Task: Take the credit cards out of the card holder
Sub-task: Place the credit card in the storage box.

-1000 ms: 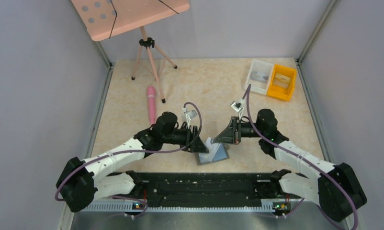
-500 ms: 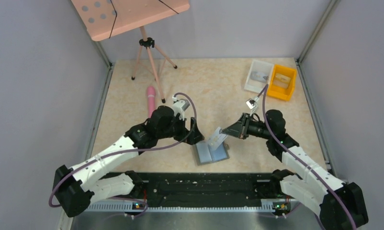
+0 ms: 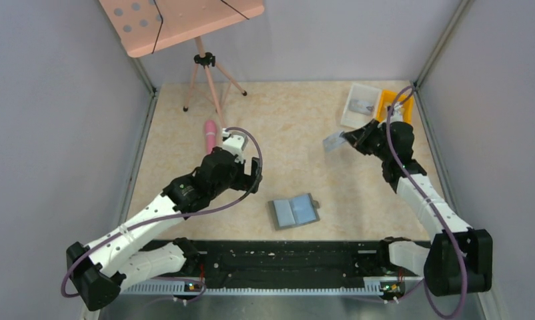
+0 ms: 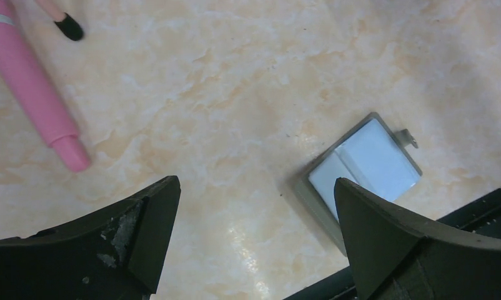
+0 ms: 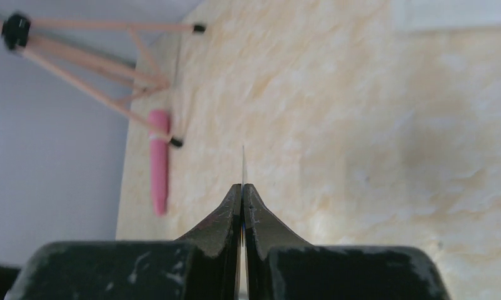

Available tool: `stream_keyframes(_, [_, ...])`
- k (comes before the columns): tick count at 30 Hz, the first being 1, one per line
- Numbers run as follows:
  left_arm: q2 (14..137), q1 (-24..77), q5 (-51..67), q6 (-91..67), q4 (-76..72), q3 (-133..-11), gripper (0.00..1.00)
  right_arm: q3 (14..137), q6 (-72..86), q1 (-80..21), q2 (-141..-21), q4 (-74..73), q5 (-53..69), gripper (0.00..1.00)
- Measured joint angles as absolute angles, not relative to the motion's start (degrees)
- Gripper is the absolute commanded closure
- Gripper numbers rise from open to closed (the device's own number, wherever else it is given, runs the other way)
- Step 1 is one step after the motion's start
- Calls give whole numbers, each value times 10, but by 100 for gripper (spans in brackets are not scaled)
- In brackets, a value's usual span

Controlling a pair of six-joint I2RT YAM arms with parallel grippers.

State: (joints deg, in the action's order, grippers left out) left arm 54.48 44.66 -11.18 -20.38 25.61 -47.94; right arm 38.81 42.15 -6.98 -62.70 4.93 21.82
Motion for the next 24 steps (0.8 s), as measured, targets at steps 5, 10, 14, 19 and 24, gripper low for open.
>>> stream_keyframes(5, [553, 447, -143, -169, 303, -517, 1, 449, 415, -20, -726, 96, 118, 100])
stream_keyframes(10, [552, 447, -170, -157, 319, -509, 1, 509, 411, 1, -832, 156, 65, 100])
stream_keyframes(14, [543, 447, -186, -148, 328, -496, 1, 576, 388, 17, -930, 194, 39, 100])
stream_keyframes(19, [518, 447, -205, -143, 334, -493, 1, 637, 372, 20, -1015, 219, 6, 100])
stream_keyframes(24, [497, 447, -215, -136, 332, -489, 1, 701, 371, 22, -1096, 226, -15, 100])
